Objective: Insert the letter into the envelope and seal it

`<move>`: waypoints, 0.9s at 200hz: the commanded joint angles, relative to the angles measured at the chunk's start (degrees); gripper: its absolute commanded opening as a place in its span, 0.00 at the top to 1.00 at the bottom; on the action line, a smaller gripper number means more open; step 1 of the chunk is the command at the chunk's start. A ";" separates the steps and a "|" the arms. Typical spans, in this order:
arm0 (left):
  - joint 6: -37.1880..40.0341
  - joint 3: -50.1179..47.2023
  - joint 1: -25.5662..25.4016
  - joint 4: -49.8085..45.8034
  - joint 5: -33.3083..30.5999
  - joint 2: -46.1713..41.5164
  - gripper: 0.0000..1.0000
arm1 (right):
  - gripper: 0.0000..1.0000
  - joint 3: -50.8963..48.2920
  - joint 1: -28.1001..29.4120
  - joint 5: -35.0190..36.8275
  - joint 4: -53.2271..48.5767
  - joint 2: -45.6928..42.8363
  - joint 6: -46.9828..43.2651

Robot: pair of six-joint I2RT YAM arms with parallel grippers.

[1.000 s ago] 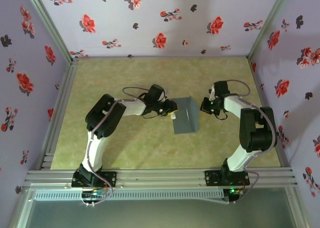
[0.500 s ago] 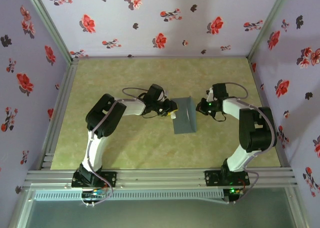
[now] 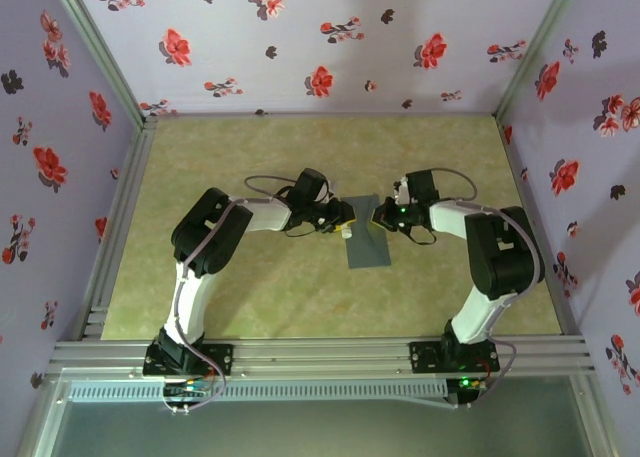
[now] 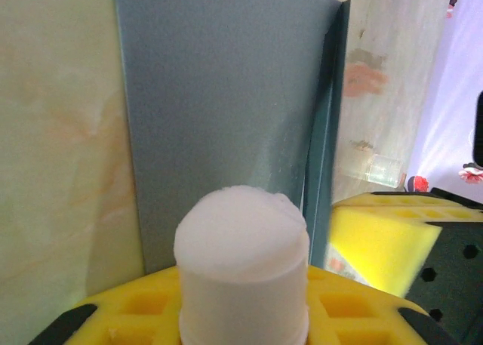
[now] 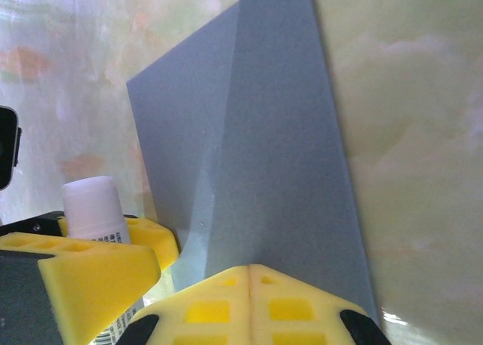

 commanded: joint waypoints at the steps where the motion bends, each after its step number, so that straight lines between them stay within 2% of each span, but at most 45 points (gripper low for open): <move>1: 0.28 -0.57 -1.84 1.08 -1.58 4.53 1.00 | 1.00 -1.38 0.76 -2.37 4.30 1.93 3.05; 110: 0.11 -0.25 -2.09 1.09 -1.46 4.75 1.00 | 1.00 -5.85 2.38 -4.31 12.35 5.13 8.71; 180: -0.22 -0.31 -2.09 1.22 -1.42 5.12 1.00 | 1.00 -7.65 2.47 -0.77 9.49 5.99 7.12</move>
